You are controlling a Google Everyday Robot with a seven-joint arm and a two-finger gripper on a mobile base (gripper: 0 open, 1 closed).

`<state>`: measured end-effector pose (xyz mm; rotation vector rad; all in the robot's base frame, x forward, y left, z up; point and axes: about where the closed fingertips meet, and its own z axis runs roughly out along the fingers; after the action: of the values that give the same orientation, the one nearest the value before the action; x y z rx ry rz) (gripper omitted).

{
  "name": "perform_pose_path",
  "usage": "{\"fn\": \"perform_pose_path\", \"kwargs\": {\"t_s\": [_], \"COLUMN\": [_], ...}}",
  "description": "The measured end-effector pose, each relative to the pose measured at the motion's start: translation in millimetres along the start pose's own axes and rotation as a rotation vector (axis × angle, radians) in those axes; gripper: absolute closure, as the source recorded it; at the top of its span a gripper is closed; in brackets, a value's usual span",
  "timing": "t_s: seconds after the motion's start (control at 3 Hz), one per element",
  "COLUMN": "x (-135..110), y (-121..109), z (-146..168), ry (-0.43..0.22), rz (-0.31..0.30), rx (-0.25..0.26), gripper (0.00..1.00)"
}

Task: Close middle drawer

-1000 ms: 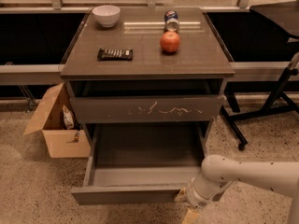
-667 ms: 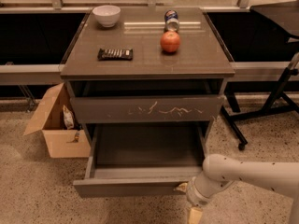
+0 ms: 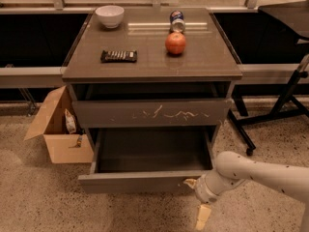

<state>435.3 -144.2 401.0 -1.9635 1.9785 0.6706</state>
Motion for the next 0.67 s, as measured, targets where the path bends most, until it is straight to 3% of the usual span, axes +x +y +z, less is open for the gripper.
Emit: {"fn": "perform_pose_path", "kwargs": {"t_s": [0.67], "x": [-19.8], "y": [11.6], "z": [-8.5], "ry": [-0.026], "rz": [-0.103], "rx": [-0.016], "gripper": [0.43]}}
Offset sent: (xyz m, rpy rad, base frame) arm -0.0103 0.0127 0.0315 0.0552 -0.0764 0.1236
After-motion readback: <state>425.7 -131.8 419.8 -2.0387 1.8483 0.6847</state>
